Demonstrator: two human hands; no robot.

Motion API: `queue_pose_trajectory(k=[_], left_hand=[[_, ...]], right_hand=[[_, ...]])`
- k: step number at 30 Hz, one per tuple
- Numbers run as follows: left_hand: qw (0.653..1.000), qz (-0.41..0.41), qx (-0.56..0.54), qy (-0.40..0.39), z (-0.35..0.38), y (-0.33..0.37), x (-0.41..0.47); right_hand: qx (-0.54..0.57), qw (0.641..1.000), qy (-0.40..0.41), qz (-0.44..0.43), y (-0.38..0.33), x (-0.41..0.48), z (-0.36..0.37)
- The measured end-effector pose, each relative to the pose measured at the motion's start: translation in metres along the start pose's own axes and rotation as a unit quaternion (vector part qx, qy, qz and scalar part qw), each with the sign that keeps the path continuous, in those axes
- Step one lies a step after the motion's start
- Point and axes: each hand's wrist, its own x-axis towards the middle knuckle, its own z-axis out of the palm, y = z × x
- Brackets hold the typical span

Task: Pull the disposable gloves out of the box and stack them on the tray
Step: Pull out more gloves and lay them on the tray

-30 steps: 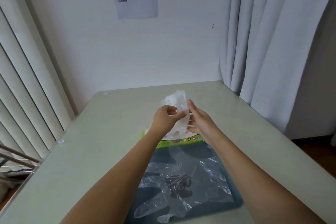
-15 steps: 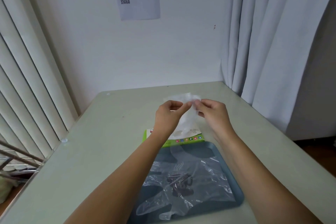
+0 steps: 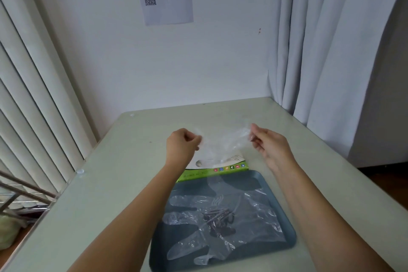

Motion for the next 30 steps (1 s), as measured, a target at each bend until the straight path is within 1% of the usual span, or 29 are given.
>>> queue_pose_trajectory(k=[2,4,5,6,8,9,10,11,12,13,14,15,16,17,18,19,21,22,24,27,28,29,30], left_hand=[[0.995,-0.015,0.094,0.008,-0.007,-0.020,0.004],[0.978,-0.032,0.204,-0.013,-0.011,-0.037,0.006],[0.970,-0.045,0.238,-0.026,-0.012,-0.043,0.007],[0.964,-0.059,0.256,-0.036,-0.012,-0.047,0.008],[0.964,-0.066,0.253,-0.042,-0.010,-0.046,0.009],[0.968,-0.046,0.243,-0.031,-0.009,-0.041,0.008],[0.972,-0.004,0.233,-0.013,-0.007,-0.034,0.005],[0.971,0.059,0.230,0.003,-0.004,-0.025,0.001],[0.964,0.133,0.232,0.000,-0.001,-0.015,-0.003],[0.949,0.199,0.243,-0.033,0.004,-0.007,-0.006],[0.931,0.241,0.260,-0.092,0.011,-0.001,-0.008],[0.908,0.252,0.289,-0.168,0.019,0.001,-0.010],[0.881,0.239,0.330,-0.241,0.027,0.001,-0.012],[0.855,0.207,0.370,-0.300,0.033,-0.001,-0.013],[0.834,0.176,0.398,-0.338,0.039,-0.005,-0.013],[0.819,0.158,0.420,-0.358,0.042,-0.010,-0.012],[0.801,0.152,0.447,-0.368,0.045,-0.017,-0.012],[0.801,0.154,0.450,-0.365,0.046,-0.019,-0.012],[0.815,0.144,0.429,-0.363,0.045,-0.018,-0.014],[0.830,0.123,0.394,-0.376,0.044,-0.020,-0.011],[0.844,0.113,0.370,-0.373,0.042,-0.019,-0.011],[0.872,0.091,0.322,-0.358,0.041,-0.021,-0.009],[0.907,0.066,0.257,-0.326,0.040,-0.020,-0.009]], right_hand=[[0.085,0.995,0.031,0.044,0.005,0.009,-0.014],[0.131,0.987,0.049,0.077,0.010,0.012,-0.025],[0.146,0.984,0.055,0.087,0.013,0.013,-0.028],[0.157,0.981,0.064,0.096,0.015,0.014,-0.031],[0.157,0.979,0.074,0.107,0.018,0.015,-0.034],[0.138,0.982,0.067,0.109,0.019,0.016,-0.034],[0.109,0.986,0.056,0.109,0.018,0.016,-0.033],[0.075,0.991,0.039,0.107,0.017,0.015,-0.031],[0.041,0.993,0.024,0.104,0.016,0.015,-0.029],[0.011,0.995,0.011,0.099,0.015,0.013,-0.025],[-0.015,0.996,0.000,0.092,0.013,0.012,-0.021],[-0.032,0.996,-0.008,0.084,0.011,0.010,-0.016],[-0.049,0.996,-0.015,0.075,0.009,0.009,-0.013],[-0.066,0.995,-0.018,0.066,0.007,0.008,-0.010],[-0.082,0.995,-0.018,0.056,0.005,0.009,-0.007],[-0.088,0.995,-0.014,0.047,0.004,0.009,-0.005],[-0.077,0.997,0.006,0.017,-0.002,0.007,0.000],[-0.063,0.998,0.016,-0.004,-0.005,0.005,0.001],[-0.013,0.999,0.020,-0.044,-0.014,-0.002,0.003],[0.091,0.993,-0.020,-0.070,-0.032,-0.012,0.001],[0.127,0.988,-0.039,-0.075,-0.043,-0.018,-0.001],[0.152,0.984,-0.059,-0.070,-0.049,-0.021,-0.002],[0.175,0.979,-0.086,-0.056,-0.056,-0.026,-0.001]])
